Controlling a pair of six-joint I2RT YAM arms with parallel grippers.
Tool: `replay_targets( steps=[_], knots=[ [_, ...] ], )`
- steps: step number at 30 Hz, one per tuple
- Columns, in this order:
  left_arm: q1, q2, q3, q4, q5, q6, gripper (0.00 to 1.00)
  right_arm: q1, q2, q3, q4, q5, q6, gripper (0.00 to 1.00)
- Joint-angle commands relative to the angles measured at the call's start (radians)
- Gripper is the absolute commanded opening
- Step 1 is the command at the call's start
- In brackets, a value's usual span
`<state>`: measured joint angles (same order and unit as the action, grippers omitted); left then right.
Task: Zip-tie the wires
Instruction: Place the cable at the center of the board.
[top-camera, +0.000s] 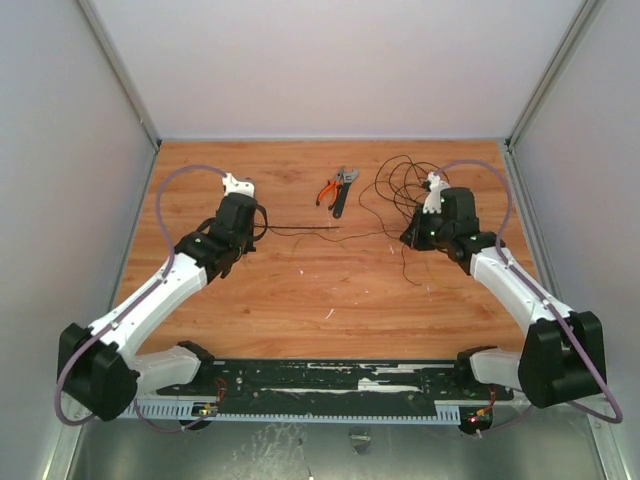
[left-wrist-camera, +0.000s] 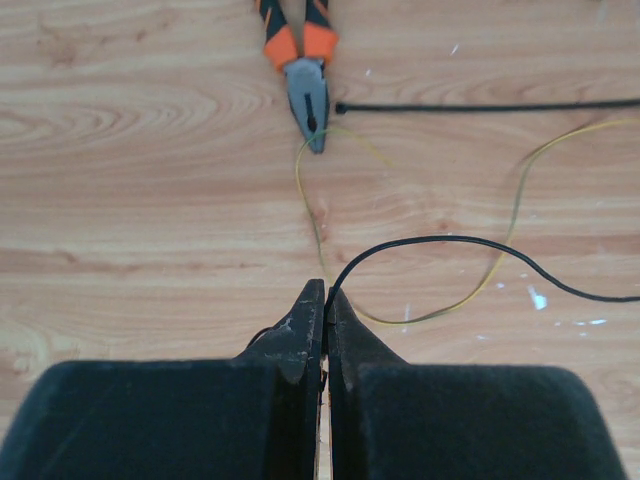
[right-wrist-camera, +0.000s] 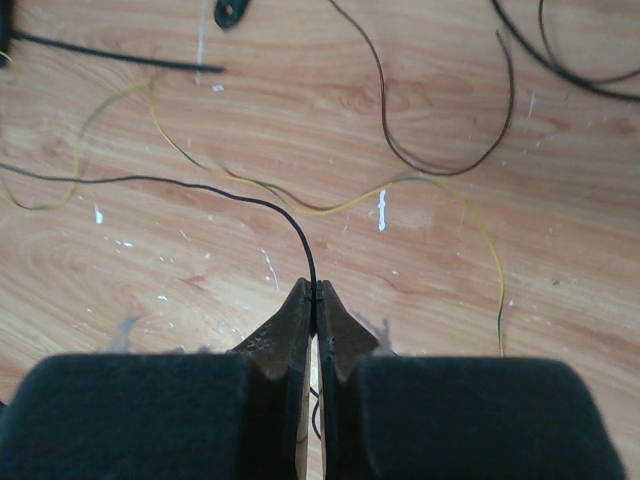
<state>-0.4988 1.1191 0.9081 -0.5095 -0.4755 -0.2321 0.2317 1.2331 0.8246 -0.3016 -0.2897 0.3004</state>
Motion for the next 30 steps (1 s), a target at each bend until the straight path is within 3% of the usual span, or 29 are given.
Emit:
replay_targets(
  steps=[1,11,30],
  knots=[
    [0.017,0.079,0.003,-0.026,-0.016,0.023,0.0,0.036,0.049,-0.031,0.047,0.056,-0.019,0.0],
    [0.017,0.255,0.0,-0.011,0.004,0.011,0.0,0.046,0.047,-0.014,0.001,0.353,-0.009,0.0],
    [-0.013,0.448,0.009,0.1,0.058,-0.042,0.0,0.033,0.137,0.016,0.025,0.442,-0.03,0.0]
  ],
)
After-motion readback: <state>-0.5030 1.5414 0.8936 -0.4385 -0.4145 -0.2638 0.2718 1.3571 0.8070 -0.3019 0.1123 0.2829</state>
